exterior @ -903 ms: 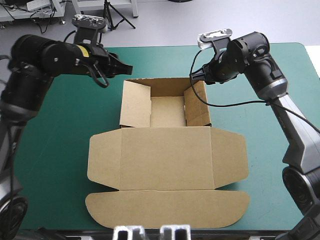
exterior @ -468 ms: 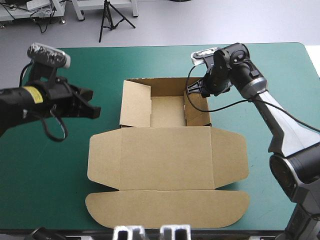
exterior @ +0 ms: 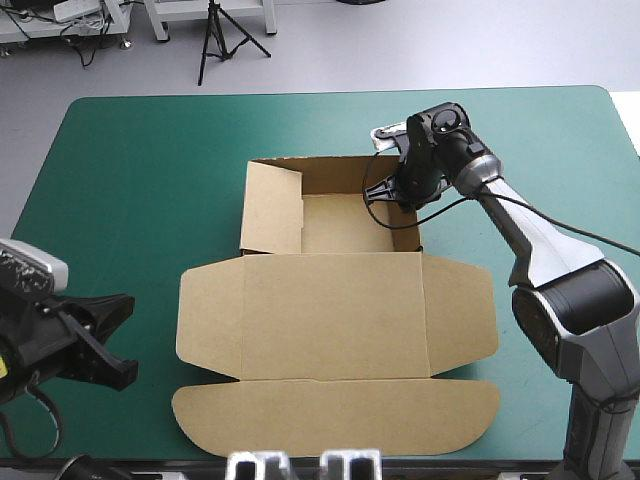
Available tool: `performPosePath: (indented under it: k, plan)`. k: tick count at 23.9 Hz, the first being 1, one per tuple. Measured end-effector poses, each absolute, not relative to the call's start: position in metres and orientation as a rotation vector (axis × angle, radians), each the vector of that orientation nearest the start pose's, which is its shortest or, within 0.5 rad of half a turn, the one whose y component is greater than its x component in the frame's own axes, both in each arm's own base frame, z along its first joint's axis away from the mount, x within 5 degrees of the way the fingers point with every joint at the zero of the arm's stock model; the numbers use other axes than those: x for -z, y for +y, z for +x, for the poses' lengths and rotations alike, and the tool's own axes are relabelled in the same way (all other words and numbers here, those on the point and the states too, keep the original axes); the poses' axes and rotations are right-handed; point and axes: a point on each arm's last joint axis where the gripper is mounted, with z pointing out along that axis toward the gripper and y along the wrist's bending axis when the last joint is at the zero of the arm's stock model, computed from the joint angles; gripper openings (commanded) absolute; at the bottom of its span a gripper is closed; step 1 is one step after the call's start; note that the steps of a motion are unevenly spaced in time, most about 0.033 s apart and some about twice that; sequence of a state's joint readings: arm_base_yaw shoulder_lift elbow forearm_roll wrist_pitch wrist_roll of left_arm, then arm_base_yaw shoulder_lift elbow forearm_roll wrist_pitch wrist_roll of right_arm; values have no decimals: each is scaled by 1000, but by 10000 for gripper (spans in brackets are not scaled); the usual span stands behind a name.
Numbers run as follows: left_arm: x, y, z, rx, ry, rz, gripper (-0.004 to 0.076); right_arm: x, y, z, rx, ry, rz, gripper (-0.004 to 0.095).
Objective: Fold the box
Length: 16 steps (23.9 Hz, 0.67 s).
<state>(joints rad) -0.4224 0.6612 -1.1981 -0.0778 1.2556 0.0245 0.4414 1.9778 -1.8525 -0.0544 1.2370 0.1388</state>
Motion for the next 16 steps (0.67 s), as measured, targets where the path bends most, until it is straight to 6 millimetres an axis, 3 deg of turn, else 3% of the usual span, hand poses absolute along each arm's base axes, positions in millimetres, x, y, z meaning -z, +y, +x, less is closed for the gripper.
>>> performPosePath:
  k: [9, 11, 13, 16]
  plan:
    - [-436, -23, 35, 342, 2109, 464, -9, -317, 166, 380, -31, 2747, -423, -17]
    - [-435, -23, 35, 343, 2110, 465, -9, -334, 144, 380, 2, 2711, -371, -17]
    - [-435, -23, 35, 348, 2111, 463, -9, -352, 105, 382, 39, 2677, -272, -17]
    - [-435, -23, 35, 350, 2111, 462, -9, -377, 22, 380, 122, 2633, -38, -17]
